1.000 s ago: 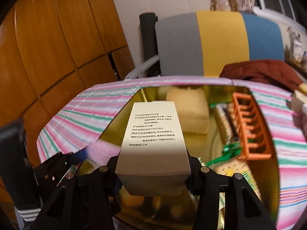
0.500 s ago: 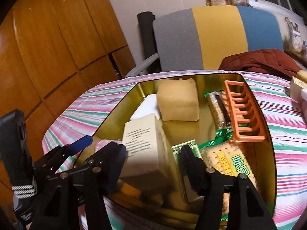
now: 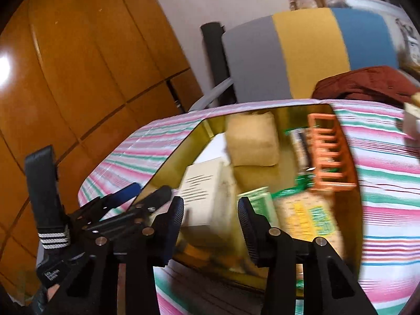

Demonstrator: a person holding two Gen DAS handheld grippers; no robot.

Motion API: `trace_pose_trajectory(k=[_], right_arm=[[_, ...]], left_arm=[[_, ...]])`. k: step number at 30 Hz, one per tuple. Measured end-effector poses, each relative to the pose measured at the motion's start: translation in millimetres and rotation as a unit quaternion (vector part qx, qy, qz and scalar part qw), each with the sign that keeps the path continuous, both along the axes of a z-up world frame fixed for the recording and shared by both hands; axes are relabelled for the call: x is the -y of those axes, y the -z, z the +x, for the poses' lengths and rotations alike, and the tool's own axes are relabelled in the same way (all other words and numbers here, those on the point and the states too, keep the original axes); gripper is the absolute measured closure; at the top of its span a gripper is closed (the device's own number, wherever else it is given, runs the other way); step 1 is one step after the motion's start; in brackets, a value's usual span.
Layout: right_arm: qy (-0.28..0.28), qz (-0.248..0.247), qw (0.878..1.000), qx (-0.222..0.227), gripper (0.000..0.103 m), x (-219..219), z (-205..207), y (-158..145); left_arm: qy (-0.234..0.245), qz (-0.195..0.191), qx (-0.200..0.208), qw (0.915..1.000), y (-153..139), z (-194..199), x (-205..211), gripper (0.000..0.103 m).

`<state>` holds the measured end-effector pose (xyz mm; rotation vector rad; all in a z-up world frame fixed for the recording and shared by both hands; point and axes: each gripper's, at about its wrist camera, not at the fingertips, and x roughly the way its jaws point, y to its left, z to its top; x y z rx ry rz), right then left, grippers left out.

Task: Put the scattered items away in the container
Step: 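Lower the pink roller and beige box into the gold tin, opening both tools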

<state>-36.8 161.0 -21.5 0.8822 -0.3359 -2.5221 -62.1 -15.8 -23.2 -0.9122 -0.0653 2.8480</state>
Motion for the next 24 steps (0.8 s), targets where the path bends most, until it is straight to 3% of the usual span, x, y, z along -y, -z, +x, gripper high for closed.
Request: trace_pose_trajectory(k=[12,24], right_arm=[[0.148,-0.030,0.989,0.005,0.053,-116,19,6],[0.280,-0.028,0.959,0.017,0.048,-224,55,23]], left_arm=[[0.067,-0.018,-0.009,0.9975,-11,14,-58,0.034],[0.158,-0.028,-0.016,0.9869,-21,32,-123,0.033]])
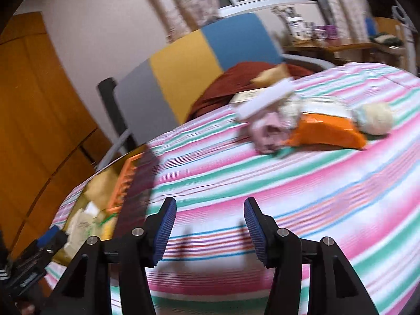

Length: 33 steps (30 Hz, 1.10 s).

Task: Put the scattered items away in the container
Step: 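Lower the pink roller and beige box into the gold tin, opening both tools, then grasp the cream knit sock with the right tool while the left tool reaches the white sponge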

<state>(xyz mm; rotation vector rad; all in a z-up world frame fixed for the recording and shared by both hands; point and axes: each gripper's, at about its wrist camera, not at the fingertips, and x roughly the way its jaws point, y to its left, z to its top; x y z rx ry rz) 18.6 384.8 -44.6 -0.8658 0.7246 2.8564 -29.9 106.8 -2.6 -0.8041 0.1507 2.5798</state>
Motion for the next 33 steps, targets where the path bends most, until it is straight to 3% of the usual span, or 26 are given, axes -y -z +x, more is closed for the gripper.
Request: trace_pose_trajectory(k=[11,17,20,26,33], right_arm=[[0.128,0.012,0.992,0.011,0.042,-105,34,5],[0.173,0.033,0.984,0.018,0.041,-146,28,-2],[0.179,0.046,0.982,0.030,0.040,-159,15,-6],[0.177,0.075,0.979,0.061,0.027,-173,-14,-4],[0.186,0.069,0.976,0.085,0.020,-183,-32,4]], left_arm=[[0.092,-0.016,0.007,0.9956,-2,7,-78,0.033],[0.125,-0.030,0.022,0.9915,6,10,-108,0.033],[0.130,-0.032,0.030,0.9905,10,8,-114,0.033],[0.132,-0.029,0.048,0.9896,16,2,-119,0.033],[0.136,-0.014,0.079,0.9874,20,-12,-132,0.033]])
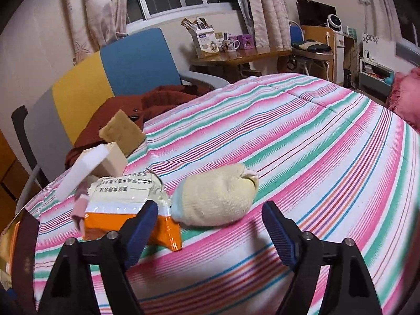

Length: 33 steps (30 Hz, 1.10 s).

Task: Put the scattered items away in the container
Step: 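Grasp the cream knit sock with the right tool while the left tool reaches the white sponge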

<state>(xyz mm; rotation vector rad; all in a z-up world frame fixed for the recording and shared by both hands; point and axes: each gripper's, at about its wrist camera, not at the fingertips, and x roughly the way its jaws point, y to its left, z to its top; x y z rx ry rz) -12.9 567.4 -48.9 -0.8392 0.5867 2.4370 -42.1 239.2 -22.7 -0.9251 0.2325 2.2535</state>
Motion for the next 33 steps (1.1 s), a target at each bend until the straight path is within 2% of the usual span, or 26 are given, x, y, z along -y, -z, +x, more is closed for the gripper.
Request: trace_pose_trajectory(k=[5,6,10,15,18,20,22,27,33], right_arm=[[0.001,-0.023,1.000,0.007,0.020,-6,-13,7],[0.001,-0.023,1.000,0.012,0.019,-6,-16,9],[0.008,-0.029,0.999,0.018,0.030,-9,-17,14],[0.014,-0.044,0.999,0.008,0.033,-13,-14,17],[0.013,-0.046,0.999,0.004,0.033,-13,-13,18],[0.014,-0.051,0.999,-0.002,0.032,-15,-12,18],[0.014,-0.054,0.998,-0.006,0.032,-15,-10,18],[0.015,-0.056,0.998,-0.010,0.032,-16,-10,18],[0.015,-0.057,0.998,-0.013,0.032,-16,-11,19]], left_arm=[[0.001,0.016,0.008,0.9998,-15,-16,-17,0.032],[0.001,0.019,0.008,0.9998,-17,-20,-21,0.029],[-0.006,0.029,0.016,0.9994,-25,-40,-40,0.027],[-0.008,0.007,0.002,0.9999,-31,-64,-70,0.019],[-0.007,0.008,0.023,0.9997,-32,-81,-82,0.018],[0.003,0.032,0.067,0.9973,-33,-96,-87,0.018],[-0.002,0.046,0.090,0.9949,-33,-111,-90,0.016],[-0.028,0.074,0.131,0.9883,-28,-149,-93,0.016],[-0.032,0.090,0.150,0.9840,-17,-177,-109,0.016]])
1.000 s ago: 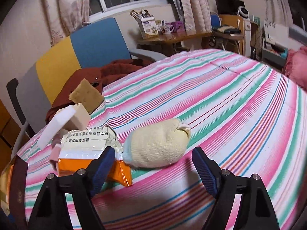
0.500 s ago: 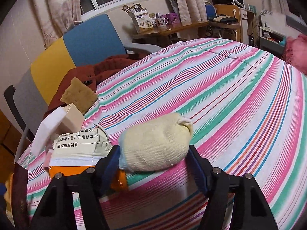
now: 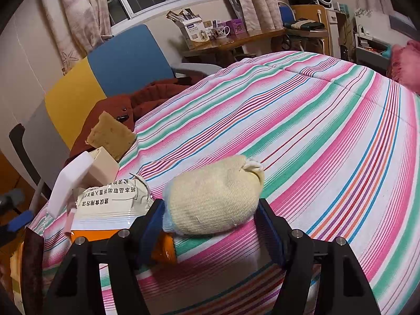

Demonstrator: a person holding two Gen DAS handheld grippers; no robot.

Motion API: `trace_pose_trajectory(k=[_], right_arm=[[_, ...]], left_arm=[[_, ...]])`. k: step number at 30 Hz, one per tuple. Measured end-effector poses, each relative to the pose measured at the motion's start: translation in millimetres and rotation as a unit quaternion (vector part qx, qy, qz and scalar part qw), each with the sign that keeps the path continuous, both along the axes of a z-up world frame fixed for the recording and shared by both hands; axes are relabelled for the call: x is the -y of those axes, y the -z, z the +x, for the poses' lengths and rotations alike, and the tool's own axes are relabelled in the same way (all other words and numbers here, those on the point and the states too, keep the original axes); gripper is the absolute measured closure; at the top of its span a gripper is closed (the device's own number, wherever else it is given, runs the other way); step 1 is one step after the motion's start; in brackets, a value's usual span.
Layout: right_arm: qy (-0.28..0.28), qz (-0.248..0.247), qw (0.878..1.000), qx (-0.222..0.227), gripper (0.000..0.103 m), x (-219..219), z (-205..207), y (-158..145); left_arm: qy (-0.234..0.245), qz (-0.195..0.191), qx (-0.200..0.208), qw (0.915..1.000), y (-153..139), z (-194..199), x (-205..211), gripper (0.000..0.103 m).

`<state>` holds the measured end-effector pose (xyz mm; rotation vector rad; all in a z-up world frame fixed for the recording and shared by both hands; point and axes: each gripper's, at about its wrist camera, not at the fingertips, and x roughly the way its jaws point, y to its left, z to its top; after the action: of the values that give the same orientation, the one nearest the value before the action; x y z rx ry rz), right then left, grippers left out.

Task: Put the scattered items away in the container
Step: 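Grasp the cream knit sock with the right tool while the left tool reaches the white sponge, then grasp the white sponge with the left tool and lift it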

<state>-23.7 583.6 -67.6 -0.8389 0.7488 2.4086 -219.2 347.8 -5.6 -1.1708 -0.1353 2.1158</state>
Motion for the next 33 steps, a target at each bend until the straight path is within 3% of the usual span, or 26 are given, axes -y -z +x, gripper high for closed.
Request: trace_pose_trajectory(k=[11,13,18,26,29,31,33], right_arm=[[0.003,-0.002,1.000,-0.007,0.032,0,0,0],[0.003,-0.003,1.000,-0.009,0.032,-1,0,0],[0.004,-0.006,1.000,-0.014,0.032,-1,0,0],[0.006,-0.008,1.000,-0.018,0.034,-2,1,0],[0.006,-0.010,1.000,-0.020,0.034,-2,2,0],[0.006,-0.010,1.000,-0.020,0.034,-2,2,0],[0.006,-0.011,1.000,-0.021,0.034,-2,3,1]], left_arm=[[0.014,0.018,0.054,0.9983,28,-21,-27,0.016],[0.016,0.031,0.064,0.9973,31,-21,-28,0.020],[0.040,0.036,0.053,0.9972,29,-2,-31,0.049],[0.068,0.024,0.044,0.9964,30,27,-27,0.072],[0.078,0.011,0.040,0.9961,34,40,-27,0.073],[0.072,-0.010,0.014,0.9972,33,46,-26,0.069],[0.063,-0.035,-0.025,0.9971,26,51,-24,0.053]])
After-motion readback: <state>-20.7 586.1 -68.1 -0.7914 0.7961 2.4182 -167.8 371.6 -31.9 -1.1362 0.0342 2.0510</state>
